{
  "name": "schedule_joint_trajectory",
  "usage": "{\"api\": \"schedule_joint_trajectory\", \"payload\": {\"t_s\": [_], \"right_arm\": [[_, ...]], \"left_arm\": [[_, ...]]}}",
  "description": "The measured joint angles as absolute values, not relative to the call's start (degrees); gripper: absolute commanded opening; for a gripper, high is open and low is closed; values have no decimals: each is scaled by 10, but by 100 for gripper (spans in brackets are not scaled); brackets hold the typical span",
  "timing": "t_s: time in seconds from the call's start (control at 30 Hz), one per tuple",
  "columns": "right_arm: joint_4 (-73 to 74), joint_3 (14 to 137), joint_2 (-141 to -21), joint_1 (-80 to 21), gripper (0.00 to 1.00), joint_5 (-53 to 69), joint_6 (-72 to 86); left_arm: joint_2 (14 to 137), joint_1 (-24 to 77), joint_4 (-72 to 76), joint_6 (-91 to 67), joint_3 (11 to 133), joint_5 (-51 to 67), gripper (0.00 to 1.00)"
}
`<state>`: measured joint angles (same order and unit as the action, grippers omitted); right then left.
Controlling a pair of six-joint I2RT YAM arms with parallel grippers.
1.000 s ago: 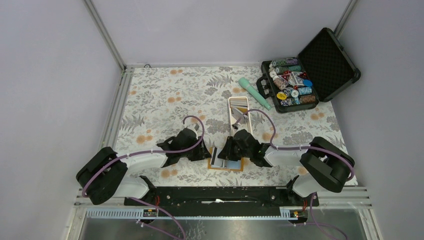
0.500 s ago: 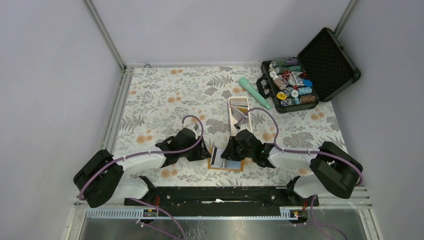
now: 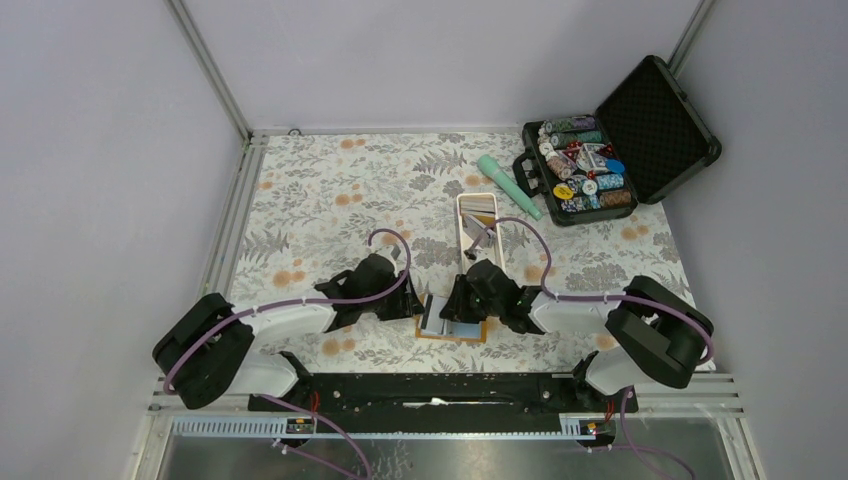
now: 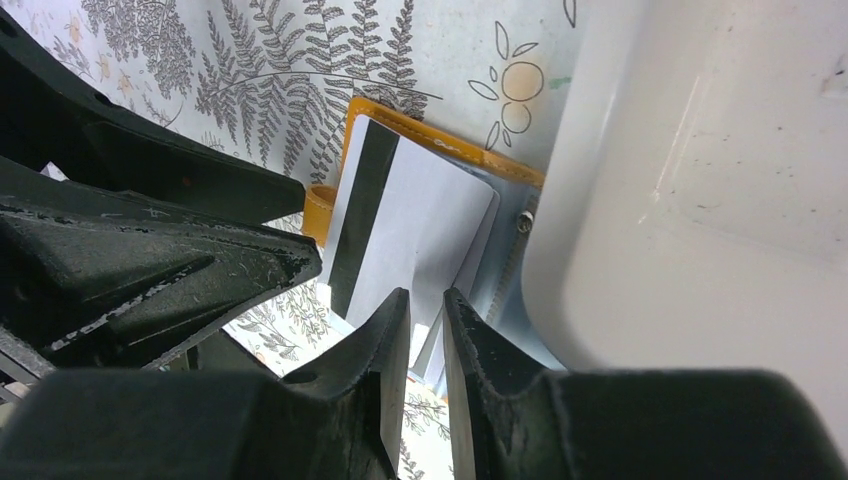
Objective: Put the credit cards into the card holder
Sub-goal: Insert the credit card into the card holder.
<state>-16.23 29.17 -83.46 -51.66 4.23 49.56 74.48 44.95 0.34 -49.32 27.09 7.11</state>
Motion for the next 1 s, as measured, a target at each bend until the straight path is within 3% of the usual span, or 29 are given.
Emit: {"api": "schedule_joint_trajectory", "payload": {"t_s": [1.0], "right_arm": [[-203, 326, -889, -522, 25, 57, 498]], "left_arm": [[751, 449, 39, -505, 254, 74, 42]]}}
